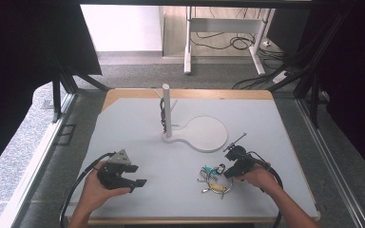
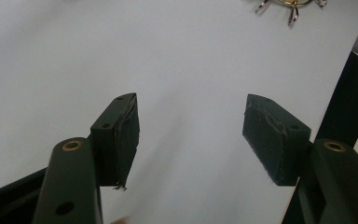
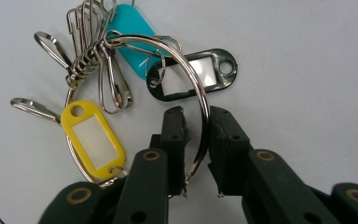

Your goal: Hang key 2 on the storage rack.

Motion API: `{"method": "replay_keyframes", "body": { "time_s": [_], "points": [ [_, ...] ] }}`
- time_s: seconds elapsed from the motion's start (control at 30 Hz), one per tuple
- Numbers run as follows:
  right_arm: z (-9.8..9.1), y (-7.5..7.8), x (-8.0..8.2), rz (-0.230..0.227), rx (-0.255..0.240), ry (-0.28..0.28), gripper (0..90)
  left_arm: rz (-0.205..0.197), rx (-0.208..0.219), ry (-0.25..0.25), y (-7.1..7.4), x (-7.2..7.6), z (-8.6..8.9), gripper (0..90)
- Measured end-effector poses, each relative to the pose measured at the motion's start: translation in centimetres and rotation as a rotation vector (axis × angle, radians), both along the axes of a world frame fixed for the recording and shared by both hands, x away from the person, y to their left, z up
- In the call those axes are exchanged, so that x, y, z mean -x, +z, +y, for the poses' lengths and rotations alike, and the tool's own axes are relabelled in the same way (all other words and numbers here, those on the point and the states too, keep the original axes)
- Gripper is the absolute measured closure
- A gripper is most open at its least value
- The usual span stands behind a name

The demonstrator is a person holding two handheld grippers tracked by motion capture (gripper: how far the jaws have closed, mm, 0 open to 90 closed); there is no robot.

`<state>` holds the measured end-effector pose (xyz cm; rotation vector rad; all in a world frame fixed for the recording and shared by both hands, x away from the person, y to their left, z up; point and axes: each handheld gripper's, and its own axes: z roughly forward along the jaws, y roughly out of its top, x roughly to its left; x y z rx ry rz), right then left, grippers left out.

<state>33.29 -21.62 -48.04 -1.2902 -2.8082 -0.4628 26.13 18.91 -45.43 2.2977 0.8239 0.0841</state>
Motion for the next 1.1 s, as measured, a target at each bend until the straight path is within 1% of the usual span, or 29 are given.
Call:
{"method": "replay_keyframes", "body": {
  "time_s": [0.07, 0.1, 0.2, 0.27, 0.3, 0.37, 0.47, 0.53, 0.57, 0.6, 0.63, 0.67, 0.7, 0.73, 0.77, 1.0, 1.1],
  "points": [
    [-0.1, 0.0, -0.1, 0.011, 0.000, -0.003, 82.9, 0.000, 0.001, 0.001, -0.1, 0.0, 0.0, 36.6],
    [-0.2, 0.0, -0.1, 0.018, -0.006, -0.001, 83.2, 0.001, 0.010, 0.009, -0.1, 0.0, 0.0, 36.6],
    [-0.4, 0.3, 0.0, 0.027, -0.021, -0.003, 85.1, 0.003, 0.003, 0.014, -0.1, 0.0, 0.1, 36.0],
    [-0.4, 0.6, 0.1, 0.034, -0.031, 0.008, 85.8, 0.002, 0.005, 0.022, -0.1, 0.0, 0.1, 35.9],
    [-0.4, 0.8, 0.3, 0.038, -0.029, 0.014, 85.8, 0.001, 0.016, 0.030, -0.2, 0.0, 0.1, 35.9],
    [-0.5, 1.3, 0.4, 0.046, -0.044, 0.017, 86.0, 0.000, 0.005, 0.023, -0.1, 0.0, 0.3, 35.9],
    [-0.6, 2.0, 0.6, 0.056, -0.061, 0.024, 86.3, 0.004, 0.001, 0.029, -0.2, 0.1, 0.2, 35.9],
    [-0.7, 2.4, 0.7, 0.063, -0.073, 0.028, 86.4, 0.006, 0.000, 0.025, -0.2, 0.1, 0.2, 35.9],
    [-0.8, 2.7, 0.8, 0.064, -0.082, 0.032, 86.5, 0.008, 0.009, 0.033, -0.3, 0.2, 0.1, 35.9],
    [-0.6, 2.9, 0.9, 0.066, -0.089, 0.036, 86.6, 0.008, -0.003, 0.024, -0.3, 0.1, 0.1, 35.9],
    [-0.5, 3.2, 1.1, 0.066, -0.094, 0.047, 86.6, 0.010, -0.006, 0.024, -0.3, 0.1, 0.0, 35.9],
    [-0.3, 3.4, 1.2, 0.067, -0.102, 0.058, 86.7, 0.013, 0.006, 0.033, -0.4, 0.2, -0.2, 35.9],
    [-0.1, 3.7, 1.4, 0.070, -0.106, 0.069, 86.8, 0.013, -0.006, 0.022, -0.4, 0.1, -0.1, 35.9],
    [0.0, 3.9, 1.4, 0.071, -0.109, 0.076, 86.8, 0.015, -0.009, 0.021, -0.5, 0.1, -0.2, 35.9],
    [0.1, 4.0, 1.5, 0.073, -0.112, 0.084, 86.9, 0.015, 0.000, 0.027, -0.6, 0.2, -0.3, 35.9],
    [0.3, 4.8, 1.3, 0.121, -0.121, 0.096, 87.0, 0.024, -0.009, 0.024, -0.7, 0.2, -0.4, 35.9],
    [0.4, 5.2, 1.1, 0.136, -0.113, 0.102, 87.0, 0.028, -0.011, 0.022, -0.8, 0.1, -0.5, 35.9]
  ]
}}
